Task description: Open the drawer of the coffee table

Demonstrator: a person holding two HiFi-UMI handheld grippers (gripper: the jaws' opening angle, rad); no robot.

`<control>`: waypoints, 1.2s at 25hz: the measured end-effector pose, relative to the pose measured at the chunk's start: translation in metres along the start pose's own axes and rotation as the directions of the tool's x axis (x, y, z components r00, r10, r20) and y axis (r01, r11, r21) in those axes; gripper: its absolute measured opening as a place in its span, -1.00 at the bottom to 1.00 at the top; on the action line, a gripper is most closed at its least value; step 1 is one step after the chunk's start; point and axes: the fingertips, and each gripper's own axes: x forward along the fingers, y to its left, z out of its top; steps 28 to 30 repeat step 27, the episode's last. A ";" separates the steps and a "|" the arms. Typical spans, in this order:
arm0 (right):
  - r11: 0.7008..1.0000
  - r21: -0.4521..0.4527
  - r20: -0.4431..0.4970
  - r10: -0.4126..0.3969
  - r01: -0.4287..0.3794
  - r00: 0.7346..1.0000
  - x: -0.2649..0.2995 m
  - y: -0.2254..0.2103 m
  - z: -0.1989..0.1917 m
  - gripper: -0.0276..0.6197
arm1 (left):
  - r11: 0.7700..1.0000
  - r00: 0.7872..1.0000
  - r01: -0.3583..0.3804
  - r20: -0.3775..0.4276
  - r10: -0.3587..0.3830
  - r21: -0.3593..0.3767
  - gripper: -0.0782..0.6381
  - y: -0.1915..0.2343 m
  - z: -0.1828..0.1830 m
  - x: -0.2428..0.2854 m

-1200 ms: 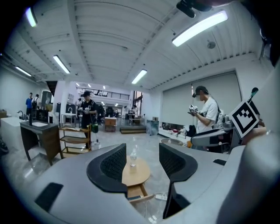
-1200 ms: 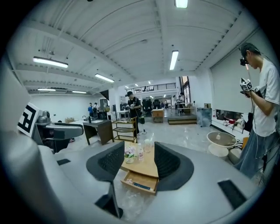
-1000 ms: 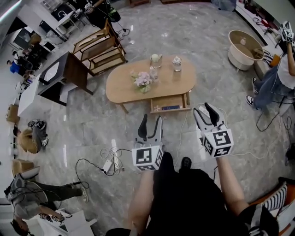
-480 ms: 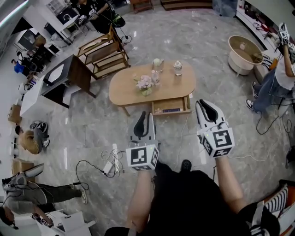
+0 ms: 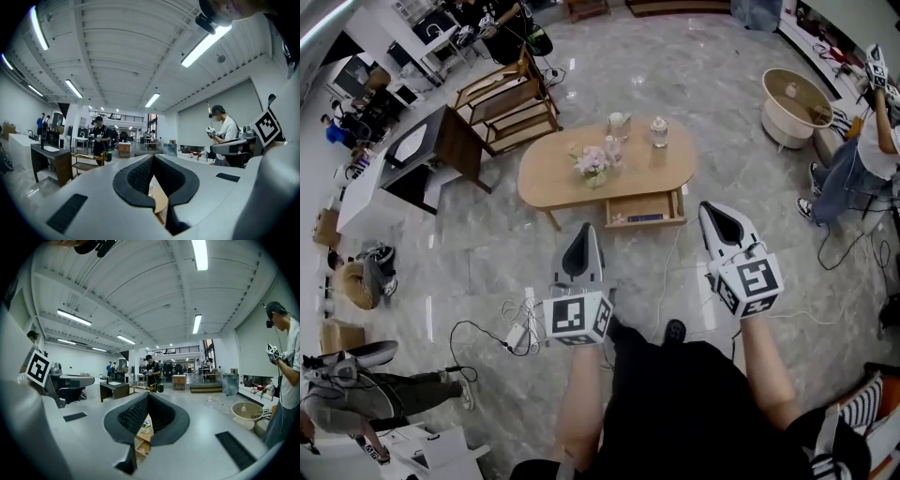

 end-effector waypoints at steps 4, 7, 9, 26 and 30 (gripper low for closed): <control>0.999 -0.029 -0.004 0.027 -0.028 1.000 -0.007 0.003 -0.001 -0.88 | 1.000 1.000 0.008 -0.005 -0.008 0.011 -0.75 -0.007 -0.002 0.003; 0.999 -0.027 0.003 0.025 -0.025 1.000 -0.010 -0.001 0.001 -0.88 | 1.000 1.000 0.016 -0.012 -0.016 0.005 -0.75 -0.011 -0.005 0.005; 1.000 -0.023 0.005 0.018 -0.018 1.000 -0.011 -0.006 0.000 -0.88 | 1.000 1.000 0.020 -0.015 -0.020 0.001 -0.75 -0.013 -0.008 0.007; 0.999 -0.029 0.021 0.026 -0.026 0.999 -0.003 -0.008 0.007 -0.88 | 1.000 1.000 -0.013 0.003 0.013 0.018 -0.75 -0.005 0.003 0.005; 0.999 -0.032 0.024 0.028 -0.028 0.999 -0.002 -0.007 0.008 -0.88 | 1.000 1.000 -0.013 0.005 0.013 0.021 -0.75 -0.004 0.003 0.005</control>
